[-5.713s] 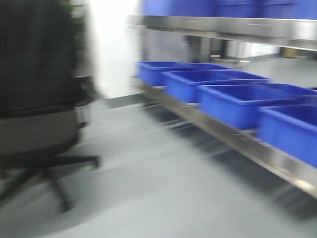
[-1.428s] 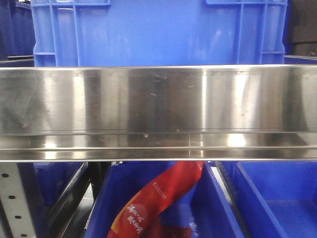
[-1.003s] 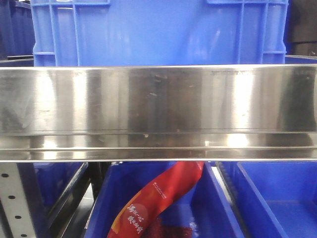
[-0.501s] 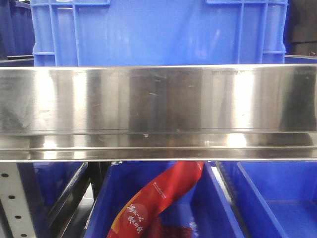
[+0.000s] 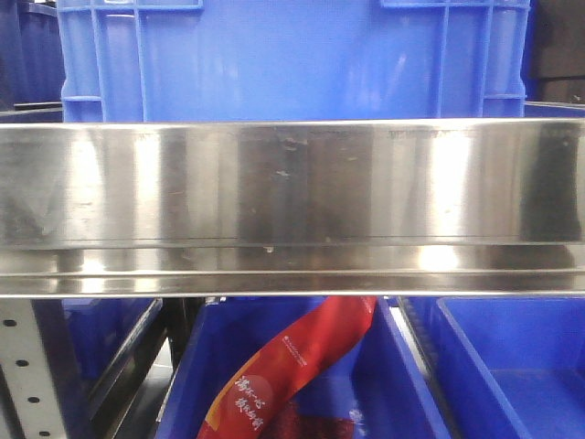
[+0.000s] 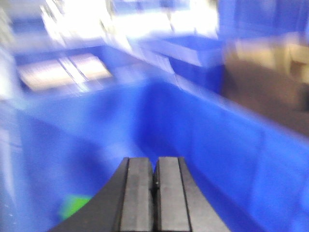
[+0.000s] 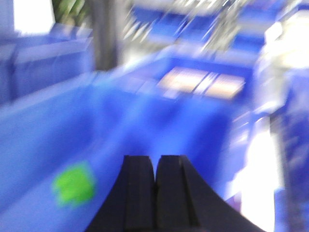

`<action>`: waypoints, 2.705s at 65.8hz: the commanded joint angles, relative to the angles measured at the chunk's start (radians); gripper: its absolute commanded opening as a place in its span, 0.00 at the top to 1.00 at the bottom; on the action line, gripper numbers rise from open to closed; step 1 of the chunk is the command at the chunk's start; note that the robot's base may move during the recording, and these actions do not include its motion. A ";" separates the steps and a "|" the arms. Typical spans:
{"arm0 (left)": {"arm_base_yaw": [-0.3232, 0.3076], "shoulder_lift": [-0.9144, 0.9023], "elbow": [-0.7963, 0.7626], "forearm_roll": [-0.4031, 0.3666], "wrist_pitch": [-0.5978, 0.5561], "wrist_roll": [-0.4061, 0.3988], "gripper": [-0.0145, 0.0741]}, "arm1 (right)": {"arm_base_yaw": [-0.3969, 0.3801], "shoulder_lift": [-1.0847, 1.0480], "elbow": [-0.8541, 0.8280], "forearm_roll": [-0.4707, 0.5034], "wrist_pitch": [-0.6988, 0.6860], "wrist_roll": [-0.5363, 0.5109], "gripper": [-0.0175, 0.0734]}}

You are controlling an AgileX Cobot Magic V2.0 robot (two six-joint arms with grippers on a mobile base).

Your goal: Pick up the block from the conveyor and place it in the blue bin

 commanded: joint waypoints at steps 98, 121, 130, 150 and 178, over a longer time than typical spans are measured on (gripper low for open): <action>0.360 -1.054 0.928 -0.089 -0.170 -0.009 0.96 | -0.227 -0.942 0.870 0.049 -0.169 -0.007 0.99; 0.360 -1.054 0.928 -0.089 -0.170 -0.009 0.96 | -0.304 -1.097 1.148 0.023 -0.213 -0.007 0.99; 0.360 -1.054 0.928 -0.089 -0.170 -0.009 0.96 | -0.304 -1.172 1.221 0.023 -0.272 -0.007 0.99; 0.360 -1.057 0.928 -0.089 -0.170 -0.009 0.96 | -0.304 -1.235 1.221 0.023 -0.217 -0.007 0.99; 0.360 -1.057 0.928 -0.089 -0.170 -0.009 0.96 | -0.304 -1.235 1.221 0.023 -0.222 -0.007 0.99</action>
